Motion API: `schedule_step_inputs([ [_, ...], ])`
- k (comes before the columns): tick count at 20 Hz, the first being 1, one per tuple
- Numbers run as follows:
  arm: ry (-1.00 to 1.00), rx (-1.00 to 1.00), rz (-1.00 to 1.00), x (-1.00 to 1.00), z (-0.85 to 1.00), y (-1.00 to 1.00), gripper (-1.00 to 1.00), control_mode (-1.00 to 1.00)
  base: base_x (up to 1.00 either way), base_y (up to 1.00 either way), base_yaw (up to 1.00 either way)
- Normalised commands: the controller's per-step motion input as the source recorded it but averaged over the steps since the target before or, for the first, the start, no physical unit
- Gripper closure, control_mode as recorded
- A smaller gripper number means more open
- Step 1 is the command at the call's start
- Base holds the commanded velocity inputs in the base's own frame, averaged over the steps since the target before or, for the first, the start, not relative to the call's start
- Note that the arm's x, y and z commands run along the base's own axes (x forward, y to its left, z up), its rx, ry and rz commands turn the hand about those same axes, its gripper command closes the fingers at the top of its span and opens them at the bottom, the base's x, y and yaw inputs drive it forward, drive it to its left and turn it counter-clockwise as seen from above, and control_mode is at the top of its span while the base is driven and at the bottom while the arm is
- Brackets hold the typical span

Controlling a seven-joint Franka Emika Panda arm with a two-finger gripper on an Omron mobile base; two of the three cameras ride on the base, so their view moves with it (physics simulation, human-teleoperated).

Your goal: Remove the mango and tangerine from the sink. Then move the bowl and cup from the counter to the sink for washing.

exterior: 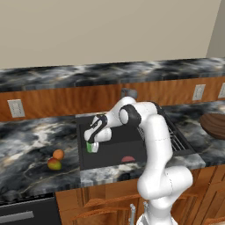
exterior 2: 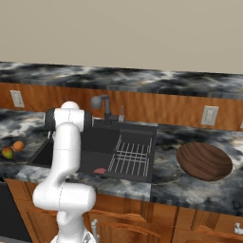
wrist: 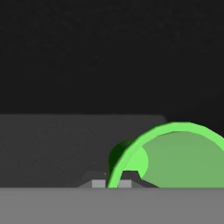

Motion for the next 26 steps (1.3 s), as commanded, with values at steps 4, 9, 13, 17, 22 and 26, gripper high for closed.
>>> schedule_step_inputs([
  [4,0.00,0.00,0.00,0.23,-0.27,0.12,1.00,-1.00,0.00,0.00,0.00],
  [9,0.00,0.00,0.00,0.20,-0.28,0.09,1.00,-1.00,0.00,0.00,0.00],
  [13,0.00,0.00,0.00,0.20,-0.26,0.06,1.00,-1.00,0.00,0.00,0.00],
  [17,0.00,0.00,0.00,0.14,-0.20,0.05,1.00,-1.00,0.00,0.00,0.00],
  [22,0.00,0.00,0.00,0.11,-0.21,0.09,1.00,-1.00,0.00,0.00,0.00],
  [26,0.00,0.00,0.00,0.10,-0.22,0.12,1.00,-1.00,0.00,0.00,0.00],
])
